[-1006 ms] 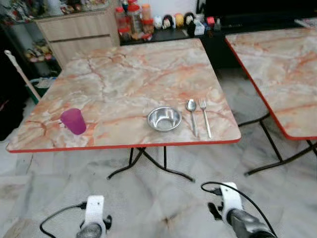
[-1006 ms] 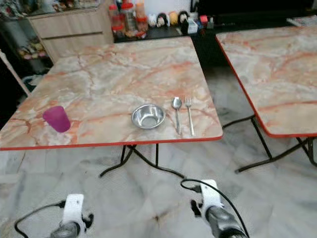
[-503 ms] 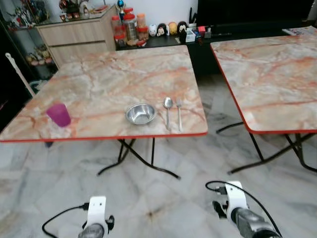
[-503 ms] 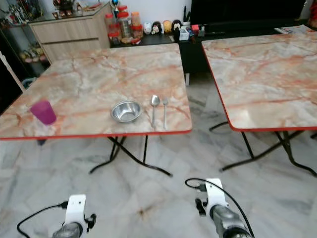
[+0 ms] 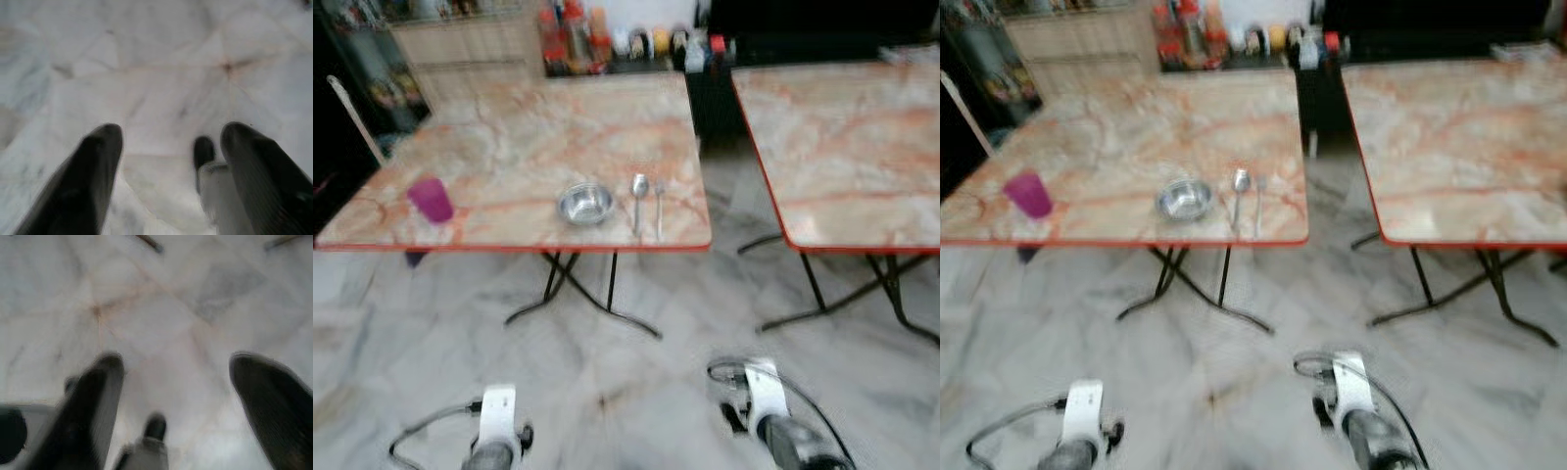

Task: Setting the table

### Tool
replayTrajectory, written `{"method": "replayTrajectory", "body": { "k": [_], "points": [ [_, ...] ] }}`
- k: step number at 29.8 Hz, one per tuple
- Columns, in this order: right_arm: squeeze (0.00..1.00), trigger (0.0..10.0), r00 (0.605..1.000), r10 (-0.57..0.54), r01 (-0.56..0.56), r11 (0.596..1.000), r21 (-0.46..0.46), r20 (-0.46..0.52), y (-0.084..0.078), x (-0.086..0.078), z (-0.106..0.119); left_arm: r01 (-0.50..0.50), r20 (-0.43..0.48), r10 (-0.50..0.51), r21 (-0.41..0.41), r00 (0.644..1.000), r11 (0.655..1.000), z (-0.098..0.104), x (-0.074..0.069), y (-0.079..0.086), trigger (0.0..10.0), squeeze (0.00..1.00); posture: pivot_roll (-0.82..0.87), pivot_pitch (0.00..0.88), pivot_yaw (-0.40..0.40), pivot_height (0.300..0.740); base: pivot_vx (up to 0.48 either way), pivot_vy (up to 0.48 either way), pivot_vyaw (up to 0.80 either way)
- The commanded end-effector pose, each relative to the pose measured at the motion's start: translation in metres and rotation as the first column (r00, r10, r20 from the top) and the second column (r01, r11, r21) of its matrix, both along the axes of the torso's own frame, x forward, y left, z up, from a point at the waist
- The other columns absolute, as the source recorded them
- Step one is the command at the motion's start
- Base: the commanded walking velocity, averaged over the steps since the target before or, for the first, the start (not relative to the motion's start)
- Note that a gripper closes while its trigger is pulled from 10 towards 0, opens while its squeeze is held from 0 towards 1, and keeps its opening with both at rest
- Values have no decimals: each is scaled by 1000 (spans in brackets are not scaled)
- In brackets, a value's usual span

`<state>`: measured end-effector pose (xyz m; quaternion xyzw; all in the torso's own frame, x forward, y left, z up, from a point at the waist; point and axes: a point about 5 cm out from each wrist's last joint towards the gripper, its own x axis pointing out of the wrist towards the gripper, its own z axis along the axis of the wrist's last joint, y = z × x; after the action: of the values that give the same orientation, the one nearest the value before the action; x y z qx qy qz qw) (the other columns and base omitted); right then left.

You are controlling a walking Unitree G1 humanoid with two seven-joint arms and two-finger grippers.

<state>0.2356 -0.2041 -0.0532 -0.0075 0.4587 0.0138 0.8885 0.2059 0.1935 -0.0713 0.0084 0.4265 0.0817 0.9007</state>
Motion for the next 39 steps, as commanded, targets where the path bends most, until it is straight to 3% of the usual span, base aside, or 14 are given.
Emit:
{"method": "replayTrajectory", "body": {
  "k": [1, 33, 39],
  "points": [
    [0, 10000, 1000, 8, -8, 1000, 6, 4, 3, 3, 1, -15, 18, 15, 7, 1000, 1000, 4, 5, 5, 10000, 0, -30, 41, 62, 740, 315, 0, 0],
    [0, 10000, 1000, 19, -19, 1000, 6, -4, 3, 3, 1, -18, 13, 18, 12, 1000, 1000, 4, 6, 5, 10000, 0, -26, 31, 56, 740, 320, 0, 0],
    [0, 10000, 1000, 19, -19, 1000, 9, -3, 3, 3, 2, -17, 9, 17, 27, 1000, 999, 4, 6, 6, 10000, 0, -23, 28, 54, 740, 86, 0, 0]
  ]
}}
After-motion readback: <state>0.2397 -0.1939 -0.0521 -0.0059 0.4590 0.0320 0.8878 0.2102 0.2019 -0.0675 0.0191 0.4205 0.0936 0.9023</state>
